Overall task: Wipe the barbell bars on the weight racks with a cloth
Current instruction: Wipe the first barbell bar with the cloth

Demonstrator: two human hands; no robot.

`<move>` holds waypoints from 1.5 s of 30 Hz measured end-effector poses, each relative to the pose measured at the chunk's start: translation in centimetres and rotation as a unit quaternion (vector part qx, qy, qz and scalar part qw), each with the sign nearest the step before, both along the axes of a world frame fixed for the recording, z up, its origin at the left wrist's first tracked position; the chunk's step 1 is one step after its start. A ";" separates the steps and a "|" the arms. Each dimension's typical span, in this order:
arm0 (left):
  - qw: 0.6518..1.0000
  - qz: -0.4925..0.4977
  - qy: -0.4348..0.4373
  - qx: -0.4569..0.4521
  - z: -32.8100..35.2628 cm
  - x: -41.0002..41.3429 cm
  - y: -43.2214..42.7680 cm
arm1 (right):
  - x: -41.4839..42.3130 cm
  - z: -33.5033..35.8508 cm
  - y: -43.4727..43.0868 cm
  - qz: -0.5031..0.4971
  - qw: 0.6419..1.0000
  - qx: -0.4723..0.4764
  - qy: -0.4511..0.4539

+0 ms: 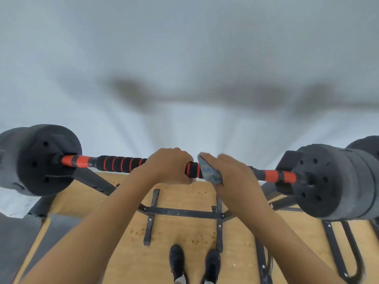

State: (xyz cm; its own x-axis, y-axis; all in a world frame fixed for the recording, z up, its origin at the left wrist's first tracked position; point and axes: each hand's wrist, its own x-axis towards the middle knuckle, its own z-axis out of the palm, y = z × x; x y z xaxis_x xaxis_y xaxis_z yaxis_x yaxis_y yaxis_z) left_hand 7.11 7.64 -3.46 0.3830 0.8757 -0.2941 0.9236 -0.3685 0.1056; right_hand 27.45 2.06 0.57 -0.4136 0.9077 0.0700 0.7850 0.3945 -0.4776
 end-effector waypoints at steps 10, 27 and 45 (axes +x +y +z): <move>0.993 0.031 0.009 0.109 -0.8 -0.6 -1.3 | -3.8 -1.4 -2.9 -0.036 0.996 -0.042 -0.063; 0.995 0.032 -0.045 0.079 -0.7 -1.0 -0.8 | -3.5 -3.1 -6.4 -0.128 0.990 -0.062 -0.021; 0.998 0.015 -0.012 0.057 -0.5 0.5 -0.8 | -3.1 -3.5 -2.9 -0.171 0.985 0.002 -0.032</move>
